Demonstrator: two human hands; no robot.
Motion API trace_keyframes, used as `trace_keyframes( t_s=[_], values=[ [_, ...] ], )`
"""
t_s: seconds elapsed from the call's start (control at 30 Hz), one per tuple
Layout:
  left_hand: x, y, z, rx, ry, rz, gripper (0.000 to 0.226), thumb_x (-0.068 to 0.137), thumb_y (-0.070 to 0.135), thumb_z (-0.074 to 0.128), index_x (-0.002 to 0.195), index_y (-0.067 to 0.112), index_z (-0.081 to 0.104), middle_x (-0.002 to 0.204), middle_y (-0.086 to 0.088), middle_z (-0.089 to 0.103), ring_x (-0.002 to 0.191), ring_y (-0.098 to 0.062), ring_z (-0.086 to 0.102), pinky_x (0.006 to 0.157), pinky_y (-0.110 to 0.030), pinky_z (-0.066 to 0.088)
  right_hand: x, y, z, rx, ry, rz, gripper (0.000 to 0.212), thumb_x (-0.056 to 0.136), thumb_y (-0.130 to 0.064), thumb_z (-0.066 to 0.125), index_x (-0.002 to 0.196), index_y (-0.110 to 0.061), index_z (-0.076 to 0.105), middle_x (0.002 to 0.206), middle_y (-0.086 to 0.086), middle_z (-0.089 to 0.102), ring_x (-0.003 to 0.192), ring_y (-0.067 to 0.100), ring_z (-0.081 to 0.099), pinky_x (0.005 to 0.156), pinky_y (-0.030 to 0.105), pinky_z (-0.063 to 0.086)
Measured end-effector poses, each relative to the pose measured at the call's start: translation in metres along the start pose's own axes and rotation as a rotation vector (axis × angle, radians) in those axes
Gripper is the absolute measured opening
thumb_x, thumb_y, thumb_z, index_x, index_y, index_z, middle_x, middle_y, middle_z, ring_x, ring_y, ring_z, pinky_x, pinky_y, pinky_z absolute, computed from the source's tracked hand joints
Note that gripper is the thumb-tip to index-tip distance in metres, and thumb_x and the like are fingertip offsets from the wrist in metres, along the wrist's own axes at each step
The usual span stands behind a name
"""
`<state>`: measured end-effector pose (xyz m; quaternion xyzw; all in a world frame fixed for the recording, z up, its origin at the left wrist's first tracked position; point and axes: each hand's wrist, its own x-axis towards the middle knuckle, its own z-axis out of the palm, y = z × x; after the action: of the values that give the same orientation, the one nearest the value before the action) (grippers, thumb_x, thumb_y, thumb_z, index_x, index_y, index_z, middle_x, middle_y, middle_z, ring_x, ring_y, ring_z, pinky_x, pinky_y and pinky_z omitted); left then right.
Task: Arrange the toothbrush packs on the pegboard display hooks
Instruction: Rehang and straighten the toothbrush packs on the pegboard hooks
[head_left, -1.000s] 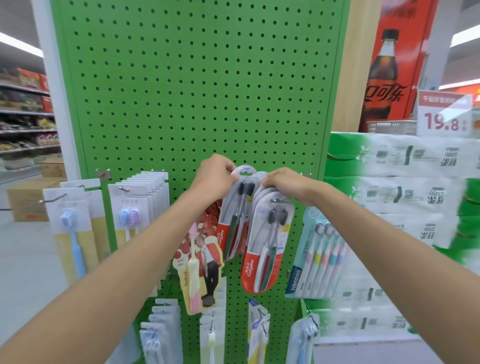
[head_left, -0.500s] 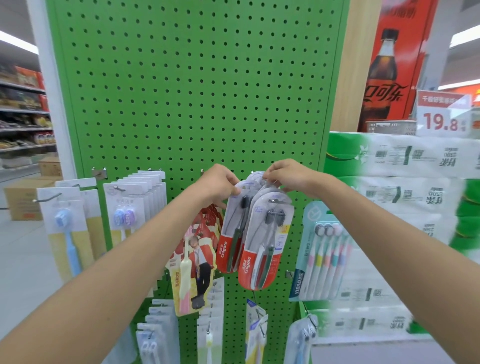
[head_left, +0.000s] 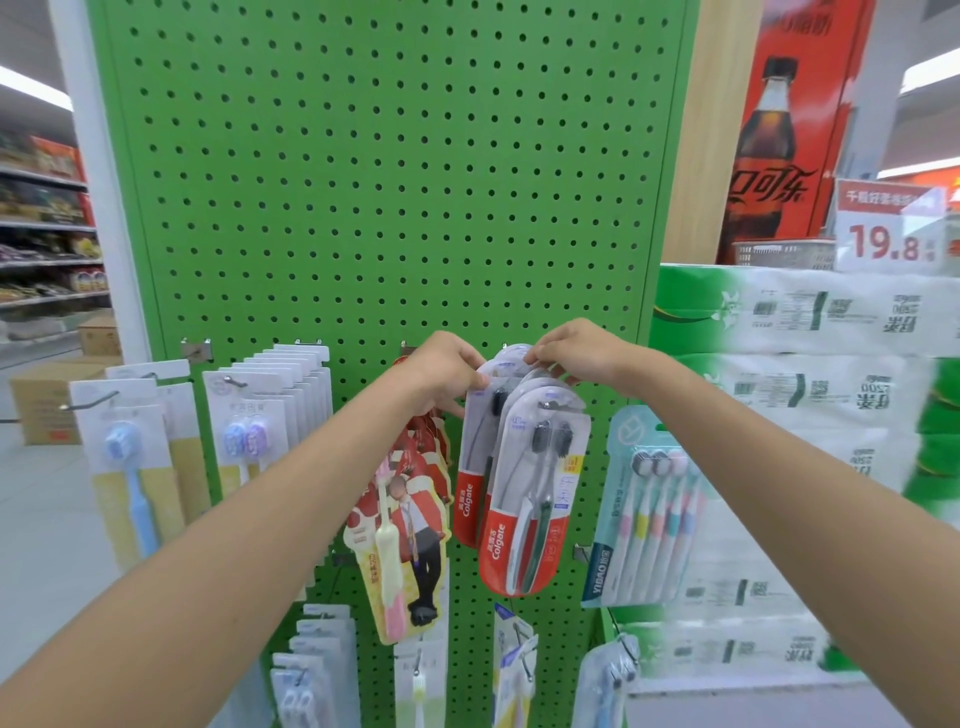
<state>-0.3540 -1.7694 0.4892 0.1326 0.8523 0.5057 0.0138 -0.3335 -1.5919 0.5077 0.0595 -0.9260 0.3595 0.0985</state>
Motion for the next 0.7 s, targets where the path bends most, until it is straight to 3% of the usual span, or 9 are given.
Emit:
trace_keyframes(
  t_s=[0.1,0.23,0.4,0.53,0.63,0.7],
  values=[
    [0.007,0.0,0.005,-0.03,-0.038,-0.007,0.007,0.092,0.001,0.063,0.096,0.006,0.064,0.111,-0.016,0.067,0.104,-0.028,0.066,0.079,-0.04,0.06,0.002,0.002,-0.005,-0.039,0.013,-0.009,0.027,0.1,-0.011,0.047,0.11,-0.003,0.071,0.103,0.009,0.068,0.077,0.013,0.055,0.064,0.022,0.043],
    [0.013,-0.003,0.011,-0.084,-0.068,-0.003,0.024,0.089,0.001,0.066,0.113,0.001,0.062,0.111,-0.015,0.068,0.1,-0.024,0.068,0.074,-0.036,0.061,0.002,0.005,-0.009,-0.064,0.024,-0.018,0.026,0.1,-0.014,0.049,0.109,-0.003,0.071,0.104,0.01,0.068,0.076,0.012,0.055,0.062,0.021,0.044],
    [0.018,-0.002,0.017,-0.116,-0.081,0.015,0.012,0.095,0.006,0.061,0.105,0.002,0.064,0.109,-0.016,0.07,0.097,-0.026,0.07,0.077,-0.036,0.061,0.002,0.011,-0.01,-0.058,0.018,-0.015,0.022,0.1,-0.016,0.05,0.095,-0.011,0.071,0.1,0.011,0.069,0.08,0.017,0.055,0.065,0.026,0.043],
    [0.023,0.0,0.009,-0.037,0.01,0.084,0.013,0.097,0.009,0.057,0.101,0.001,0.067,0.101,-0.012,0.071,0.09,-0.021,0.071,0.07,-0.029,0.061,0.003,0.016,-0.009,-0.053,0.009,-0.013,0.022,0.099,-0.014,0.05,0.097,-0.009,0.072,0.1,0.011,0.069,0.08,0.016,0.055,0.064,0.024,0.044],
    [0.031,0.002,0.003,0.114,0.123,0.16,0.007,0.094,0.009,0.061,0.095,0.006,0.067,0.1,-0.008,0.067,0.092,-0.02,0.067,0.077,-0.033,0.06,0.004,0.02,-0.008,-0.039,0.0,-0.008,0.024,0.099,-0.015,0.052,0.098,-0.003,0.072,0.095,0.011,0.068,0.079,0.017,0.055,0.068,0.026,0.045],
    [0.035,0.002,0.004,0.202,0.106,0.183,0.006,0.093,0.009,0.064,0.097,0.011,0.068,0.102,-0.004,0.065,0.092,-0.019,0.066,0.076,-0.032,0.059,0.005,0.021,-0.008,-0.032,-0.005,-0.012,0.025,0.098,-0.017,0.053,0.098,-0.002,0.072,0.096,0.012,0.069,0.08,0.018,0.057,0.072,0.029,0.047]
  ],
)
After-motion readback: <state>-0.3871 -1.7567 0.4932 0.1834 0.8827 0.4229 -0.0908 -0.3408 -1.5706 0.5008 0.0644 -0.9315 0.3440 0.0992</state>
